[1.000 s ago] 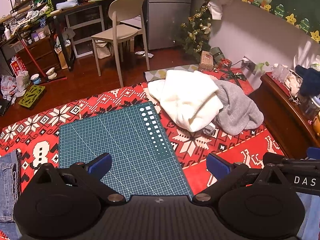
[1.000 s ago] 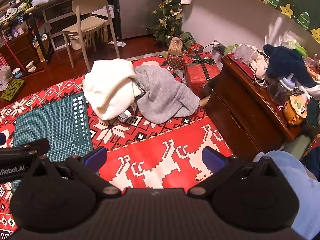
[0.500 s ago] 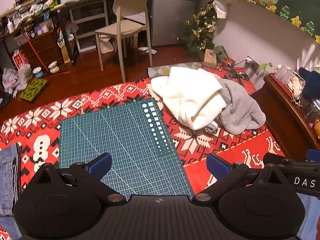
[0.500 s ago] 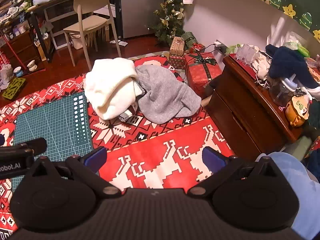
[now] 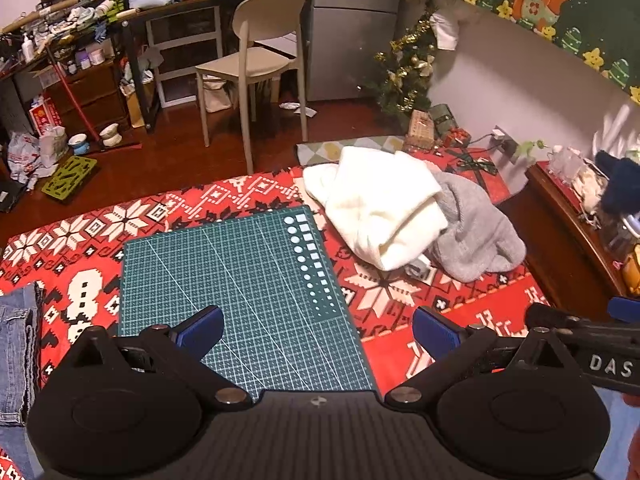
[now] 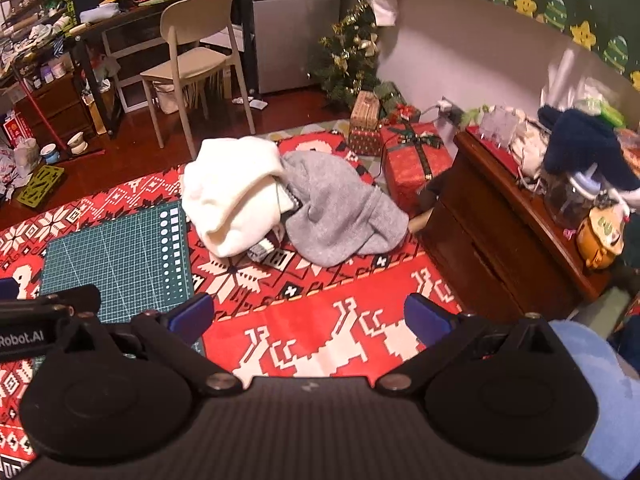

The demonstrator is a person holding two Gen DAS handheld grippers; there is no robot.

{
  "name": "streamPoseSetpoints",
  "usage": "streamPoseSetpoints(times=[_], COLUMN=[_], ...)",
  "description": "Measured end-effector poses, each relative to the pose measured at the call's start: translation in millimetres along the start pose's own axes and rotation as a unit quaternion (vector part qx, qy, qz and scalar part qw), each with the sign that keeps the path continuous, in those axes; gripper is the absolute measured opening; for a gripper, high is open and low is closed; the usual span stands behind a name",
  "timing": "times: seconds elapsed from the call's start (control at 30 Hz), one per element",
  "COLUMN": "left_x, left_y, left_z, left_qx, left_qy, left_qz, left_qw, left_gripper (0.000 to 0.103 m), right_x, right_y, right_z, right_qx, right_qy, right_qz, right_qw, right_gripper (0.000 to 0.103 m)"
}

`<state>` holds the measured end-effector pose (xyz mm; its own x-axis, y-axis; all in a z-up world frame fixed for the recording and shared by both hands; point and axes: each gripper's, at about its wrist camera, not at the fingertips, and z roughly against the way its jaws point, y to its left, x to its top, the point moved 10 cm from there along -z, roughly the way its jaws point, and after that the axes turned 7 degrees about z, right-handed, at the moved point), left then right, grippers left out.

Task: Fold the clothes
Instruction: 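Reach the left tool to the cream sweater and pinch its edge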

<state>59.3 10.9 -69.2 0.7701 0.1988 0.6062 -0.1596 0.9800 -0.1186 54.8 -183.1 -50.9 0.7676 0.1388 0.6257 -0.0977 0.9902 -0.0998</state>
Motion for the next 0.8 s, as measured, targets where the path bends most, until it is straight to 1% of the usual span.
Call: streamPoseSetpoints(times=[0.1,0.13,0.17,0.23,0.33,0.47,0.53,0.63,0.73,0.8], left_x=[2.3,3.1,3.9,6.7,9.8,10.3,8.1,3.7,-0.1,-1.1], left_y=[1.9,3.5,6.2,14.0,20.0,18.8,19.4,17.8,18.5,18.3], left_z=[-7.8,-11.2,-13.7,-20.4,-31.2,-43.8,-52.1,-66.9,-81.0,-90.0], left_qx=[0.002,0.000,0.002,0.018,0.026,0.006,0.009,0.013,0.002,-0.001], left_qy=[0.010,0.011,0.009,-0.005,-0.025,-0.049,-0.045,-0.026,-0.018,-0.021], left_qz=[0.011,0.024,0.036,0.056,0.060,0.043,0.038,0.022,0.029,0.038], left_qw=[0.9999,0.9996,0.9993,0.9983,0.9976,0.9979,0.9982,0.9993,0.9994,0.9990], left_gripper=[0.101,0.101,0.101,0.101,0.101,0.101,0.101,0.102,0.101,0.101], right_x=[2.8,3.5,4.6,6.8,10.1,15.7,19.0,19.9,20.2,21.0], right_y=[0.3,0.8,2.2,4.4,5.4,6.9,9.6,16.6,15.3,12.0], right_z=[-0.2,-1.2,-3.1,-9.1,-21.9,-37.4,-42.7,-51.1,-59.9,-67.5], right_qx=[-0.003,-0.001,0.006,0.019,0.034,0.052,0.055,0.059,0.067,0.065], right_qy=[-0.012,-0.016,-0.019,-0.023,-0.022,-0.025,-0.034,-0.043,-0.057,-0.067], right_qz=[0.012,0.017,0.024,0.032,0.028,0.028,0.041,0.065,0.040,0.020], right_qw=[1.000,1.000,1.000,0.999,0.999,0.998,0.997,0.995,0.995,0.995], right_gripper=[0.102,0.102,0.102,0.102,0.102,0.102,0.102,0.102,0.102,0.102])
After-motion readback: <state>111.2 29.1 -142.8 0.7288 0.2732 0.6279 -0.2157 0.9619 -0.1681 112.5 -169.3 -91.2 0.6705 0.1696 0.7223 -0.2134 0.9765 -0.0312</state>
